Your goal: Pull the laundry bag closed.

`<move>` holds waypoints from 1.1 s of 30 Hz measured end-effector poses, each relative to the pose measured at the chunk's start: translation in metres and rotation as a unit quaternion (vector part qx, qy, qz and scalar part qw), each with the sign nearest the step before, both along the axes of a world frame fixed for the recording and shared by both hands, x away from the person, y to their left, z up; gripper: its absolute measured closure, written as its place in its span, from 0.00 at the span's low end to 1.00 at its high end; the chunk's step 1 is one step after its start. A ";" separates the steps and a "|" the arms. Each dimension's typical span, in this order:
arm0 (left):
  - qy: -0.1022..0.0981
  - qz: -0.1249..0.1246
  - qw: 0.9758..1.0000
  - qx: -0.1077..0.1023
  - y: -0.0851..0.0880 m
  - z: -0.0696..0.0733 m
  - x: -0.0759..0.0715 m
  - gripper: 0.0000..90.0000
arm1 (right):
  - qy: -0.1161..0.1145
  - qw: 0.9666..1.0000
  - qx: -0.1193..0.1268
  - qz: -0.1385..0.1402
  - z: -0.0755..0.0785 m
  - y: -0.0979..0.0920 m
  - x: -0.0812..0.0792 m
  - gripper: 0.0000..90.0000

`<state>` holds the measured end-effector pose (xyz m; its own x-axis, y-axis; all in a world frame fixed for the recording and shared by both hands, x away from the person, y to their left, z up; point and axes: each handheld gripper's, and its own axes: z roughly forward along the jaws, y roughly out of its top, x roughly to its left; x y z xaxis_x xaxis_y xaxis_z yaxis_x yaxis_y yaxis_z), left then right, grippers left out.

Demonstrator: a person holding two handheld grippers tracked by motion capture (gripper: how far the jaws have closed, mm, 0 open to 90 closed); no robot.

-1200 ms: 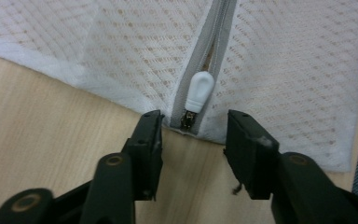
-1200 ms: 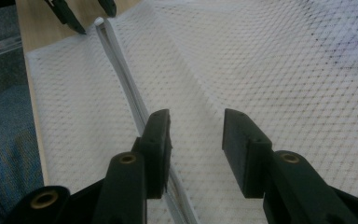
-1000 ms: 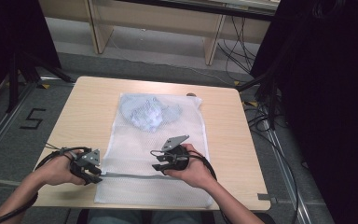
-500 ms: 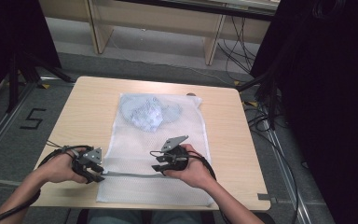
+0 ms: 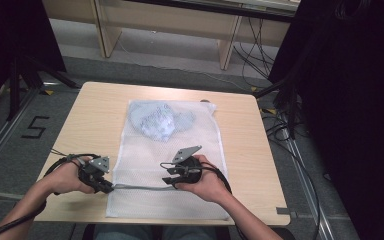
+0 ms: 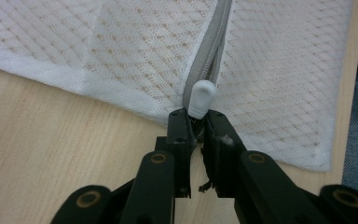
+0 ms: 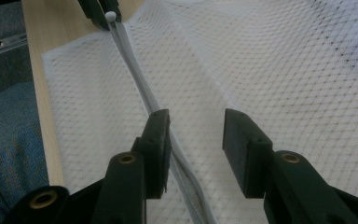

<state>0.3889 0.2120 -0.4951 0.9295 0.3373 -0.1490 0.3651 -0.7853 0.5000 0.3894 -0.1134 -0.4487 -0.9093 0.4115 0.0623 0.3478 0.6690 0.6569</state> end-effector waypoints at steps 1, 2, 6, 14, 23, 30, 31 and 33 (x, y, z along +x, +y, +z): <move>-0.005 -0.003 1.000 0.009 0.000 0.001 -0.001 0.91 | 0.002 1.000 -0.002 0.000 0.000 0.001 -0.001 0.69; -0.005 -0.003 1.000 0.009 0.000 0.001 -0.001 0.91 | 0.002 1.000 -0.002 0.000 0.000 0.001 -0.001 0.69; -0.004 0.008 1.000 -0.002 0.000 0.000 -0.004 0.91 | -0.003 1.000 -0.006 0.001 -0.002 0.003 -0.001 0.69; -0.024 0.004 1.000 0.018 -0.003 0.002 -0.013 0.82 | -0.001 1.000 0.003 0.013 -0.003 0.013 -0.001 0.68; -0.066 -0.005 0.998 0.015 -0.008 -0.002 -0.011 0.50 | 0.007 0.998 -0.012 0.054 -0.001 0.055 0.003 0.68; -0.061 -0.013 0.998 -0.005 -0.011 -0.003 -0.006 0.43 | 0.011 0.998 -0.016 0.064 -0.005 0.072 0.006 0.69; -0.059 -0.020 0.998 -0.017 -0.013 -0.001 -0.007 0.41 | 0.014 0.998 -0.017 0.067 -0.006 0.074 0.007 0.69; -0.068 -0.028 0.997 -0.012 -0.014 0.000 -0.006 0.40 | 0.019 0.997 -0.018 0.070 -0.007 0.078 0.007 0.69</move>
